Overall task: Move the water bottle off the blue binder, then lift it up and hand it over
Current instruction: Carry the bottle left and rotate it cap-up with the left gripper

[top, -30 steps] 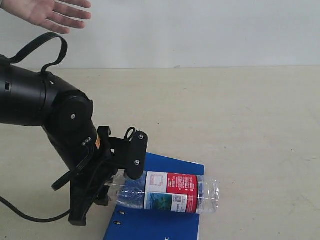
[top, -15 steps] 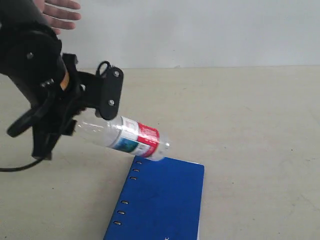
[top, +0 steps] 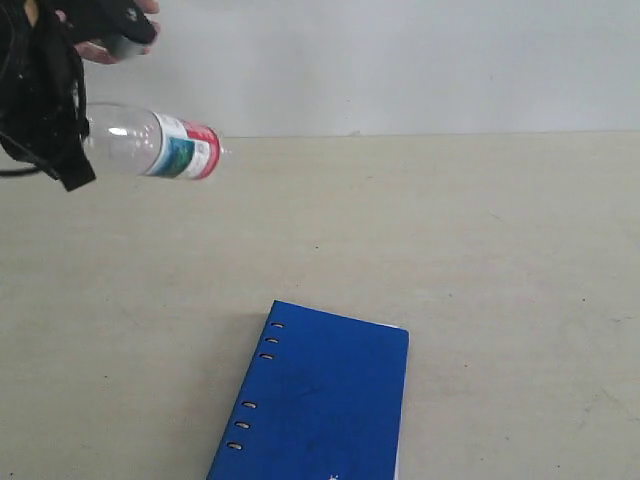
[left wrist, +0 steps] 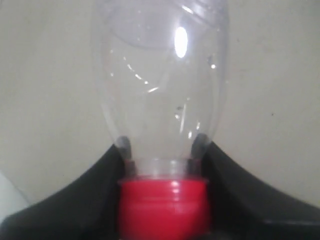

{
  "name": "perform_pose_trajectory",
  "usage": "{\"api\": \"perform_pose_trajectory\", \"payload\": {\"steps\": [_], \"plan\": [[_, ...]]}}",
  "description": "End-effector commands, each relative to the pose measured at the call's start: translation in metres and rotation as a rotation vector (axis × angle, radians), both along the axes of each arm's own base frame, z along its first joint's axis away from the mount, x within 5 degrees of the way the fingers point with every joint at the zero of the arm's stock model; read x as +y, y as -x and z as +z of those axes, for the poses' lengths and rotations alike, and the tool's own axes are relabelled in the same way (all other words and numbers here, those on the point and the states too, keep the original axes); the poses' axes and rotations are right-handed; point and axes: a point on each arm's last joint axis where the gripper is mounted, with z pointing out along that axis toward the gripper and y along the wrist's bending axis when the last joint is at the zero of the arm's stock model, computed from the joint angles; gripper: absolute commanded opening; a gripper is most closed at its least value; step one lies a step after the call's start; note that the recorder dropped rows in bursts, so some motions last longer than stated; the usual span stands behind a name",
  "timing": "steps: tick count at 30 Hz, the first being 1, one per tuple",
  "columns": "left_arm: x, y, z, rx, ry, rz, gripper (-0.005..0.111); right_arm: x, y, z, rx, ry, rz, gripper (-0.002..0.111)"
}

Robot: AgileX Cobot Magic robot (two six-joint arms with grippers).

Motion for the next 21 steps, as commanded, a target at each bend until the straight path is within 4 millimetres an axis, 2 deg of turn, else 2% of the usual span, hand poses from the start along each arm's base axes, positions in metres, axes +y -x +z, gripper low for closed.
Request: {"api": "perform_pose_trajectory", "payload": {"steps": [1, 4, 7, 12, 14, 18, 21], "plan": [[0.017, -0.007, 0.001, 0.052, 0.255, 0.269, 0.004, 0.0, 0.0, 0.001, -0.01, 0.002, -0.002, 0.0], [0.025, -0.014, -0.009, 0.099, 0.297, 0.324, 0.004, 0.0, 0.0, 0.001, -0.01, 0.002, -0.002, 0.0], [0.033, -0.02, -0.012, 0.066, 0.223, 0.35, 0.004, 0.0, 0.0, 0.001, -0.01, 0.002, -0.002, 0.0], [0.055, -0.032, 0.012, -0.192, 0.09, 0.543, 0.004, 0.0, 0.0, 0.001, -0.01, 0.002, -0.002, 0.0], [0.053, -0.03, 0.012, -0.173, 0.107, 0.527, 0.005, 0.0, 0.0, 0.001, -0.01, 0.002, -0.002, 0.0], [0.033, -0.022, -0.001, 0.017, 0.266, 0.421, 0.016, 0.0, 0.0, 0.001, -0.01, 0.002, -0.002, 0.0], [0.019, -0.017, -0.016, 0.142, 0.349, 0.366, 0.008, 0.0, 0.0, 0.001, -0.01, 0.002, -0.002, 0.0]]}}
